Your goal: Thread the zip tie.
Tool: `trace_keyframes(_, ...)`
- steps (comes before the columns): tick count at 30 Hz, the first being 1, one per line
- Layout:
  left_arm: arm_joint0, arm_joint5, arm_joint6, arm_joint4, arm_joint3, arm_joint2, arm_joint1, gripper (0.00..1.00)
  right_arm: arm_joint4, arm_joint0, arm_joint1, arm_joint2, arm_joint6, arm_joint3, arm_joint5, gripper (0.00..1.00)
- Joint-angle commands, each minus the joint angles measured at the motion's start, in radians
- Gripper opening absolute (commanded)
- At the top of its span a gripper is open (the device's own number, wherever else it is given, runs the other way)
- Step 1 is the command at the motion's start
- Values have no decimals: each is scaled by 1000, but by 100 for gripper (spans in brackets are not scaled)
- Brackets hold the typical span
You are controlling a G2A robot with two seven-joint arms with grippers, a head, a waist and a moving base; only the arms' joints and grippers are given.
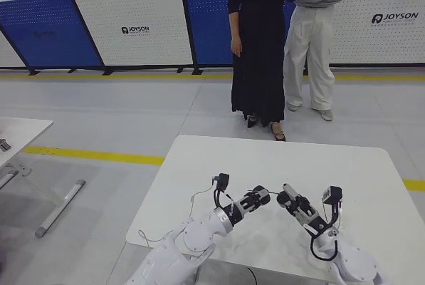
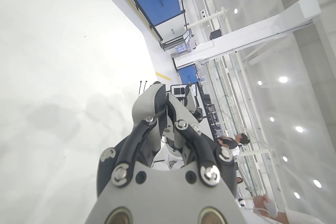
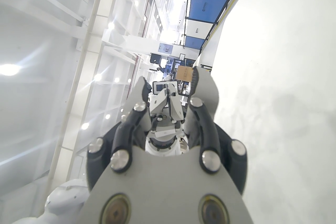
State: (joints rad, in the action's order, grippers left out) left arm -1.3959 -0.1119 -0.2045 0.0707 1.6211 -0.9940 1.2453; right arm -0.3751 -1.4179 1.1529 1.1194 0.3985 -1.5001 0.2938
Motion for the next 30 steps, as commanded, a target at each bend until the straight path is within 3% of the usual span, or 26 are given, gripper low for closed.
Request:
trace_keyframes(1,-12,4,-13,3,16,-16,-5,0,4,-19,-6,28,17,-14,-9,100)
trace_keyframes(4,-24,8,-42,17,34,-26,-9,0,-45,-49,-14,63,75,-46,-47,100)
trace_keyframes(12,-24,8,-42,17,34,-26,-9,0,-45,-49,-14,63,75,-46,-47,100)
trace_keyframes(16,-13,10,25,-16,17,-21,-5,0,70,-37,-17,66,70,-57,-38,100)
trace_keyframes(19,-2,11,8,10,1,-18,-3,0,151,-36,-30,111,104,-67,-38,100)
trace_keyframes(22,3,12,-61,60,-7,-17,-4,0,242,-34,-47,161,196,-89,-72,100)
trace_keyframes(24,3,12,-61,60,-7,-17,-4,0,216,-36,-52,185,237,-103,-84,100)
trace_keyframes(30,3,12,-61,60,-7,-17,-4,0,216,-36,-52,185,237,-103,-84,100)
